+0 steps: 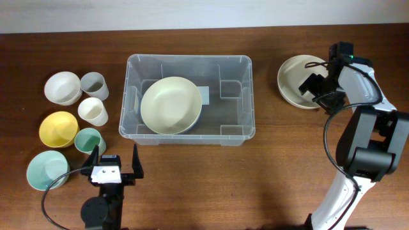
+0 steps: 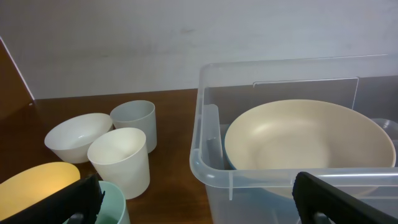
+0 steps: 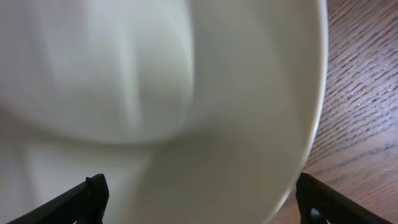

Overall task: Pack container
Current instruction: 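Move the right gripper to the other cream bowl and grasp its rim, then lift the second cream bowl and carry it over the bin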

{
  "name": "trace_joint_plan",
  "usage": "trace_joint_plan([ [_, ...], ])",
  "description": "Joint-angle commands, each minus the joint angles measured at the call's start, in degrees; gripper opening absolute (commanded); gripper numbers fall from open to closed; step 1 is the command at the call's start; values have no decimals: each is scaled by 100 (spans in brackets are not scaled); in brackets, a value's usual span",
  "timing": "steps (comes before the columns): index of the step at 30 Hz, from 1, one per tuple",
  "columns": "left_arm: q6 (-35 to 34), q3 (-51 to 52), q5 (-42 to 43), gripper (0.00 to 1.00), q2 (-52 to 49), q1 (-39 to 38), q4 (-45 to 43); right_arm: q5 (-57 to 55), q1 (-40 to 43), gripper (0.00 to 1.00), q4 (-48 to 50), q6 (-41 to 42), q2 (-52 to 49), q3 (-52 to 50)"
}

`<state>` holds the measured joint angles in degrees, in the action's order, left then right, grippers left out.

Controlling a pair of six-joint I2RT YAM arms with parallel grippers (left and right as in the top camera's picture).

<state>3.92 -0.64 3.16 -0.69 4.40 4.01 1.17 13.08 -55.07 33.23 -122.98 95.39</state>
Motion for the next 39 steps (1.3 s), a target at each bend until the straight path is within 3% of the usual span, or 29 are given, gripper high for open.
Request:
trace_joint_plan([
  [1,92,13,2,100,35,-24,37,33,11,87,48,72,-155,-42],
  [5,92,13,2,100,35,-24,37,37,11,80,48,72,-289,-44],
  [10,92,13,2,100,35,-24,37,37,11,58,52,74,-319,-48],
  [18,92,13,2,100,35,-24,37,37,22,4,55,74,-319,-46],
  [27,92,13,2,100,35,-24,37,627,304,4,39,70,-92,323],
  [39,92,13,2,100,35,-24,37,1488,918,4,-599,-94,1314,2098],
])
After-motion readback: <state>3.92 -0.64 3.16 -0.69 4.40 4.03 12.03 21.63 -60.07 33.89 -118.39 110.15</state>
